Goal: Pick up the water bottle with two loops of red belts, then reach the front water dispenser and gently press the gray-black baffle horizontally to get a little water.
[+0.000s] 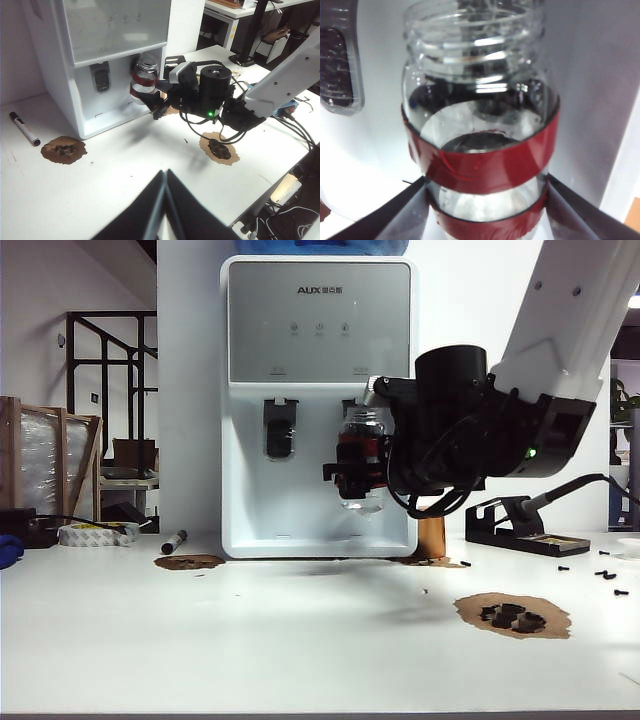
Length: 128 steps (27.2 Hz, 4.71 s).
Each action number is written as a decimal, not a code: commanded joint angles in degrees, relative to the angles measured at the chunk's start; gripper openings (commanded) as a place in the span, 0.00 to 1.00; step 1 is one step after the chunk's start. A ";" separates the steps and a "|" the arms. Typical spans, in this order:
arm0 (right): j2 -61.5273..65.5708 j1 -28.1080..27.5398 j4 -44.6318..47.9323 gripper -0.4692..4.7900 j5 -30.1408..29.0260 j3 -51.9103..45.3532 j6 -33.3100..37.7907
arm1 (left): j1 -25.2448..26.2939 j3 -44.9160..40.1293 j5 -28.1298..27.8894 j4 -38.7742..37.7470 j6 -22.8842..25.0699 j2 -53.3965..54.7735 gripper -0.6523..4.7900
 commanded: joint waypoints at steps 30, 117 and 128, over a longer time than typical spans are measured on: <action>-19.69 2.32 8.39 0.09 -5.07 -27.02 -0.09 | 0.11 0.28 0.20 0.39 0.31 -0.20 0.12; -14.25 2.93 22.03 0.99 -16.39 -48.65 1.57 | 0.07 -0.20 5.55 -10.12 8.87 -0.76 0.12; -22.16 2.93 22.05 0.98 -11.41 -53.83 1.40 | 0.07 -9.18 -11.91 3.26 8.85 -0.76 0.12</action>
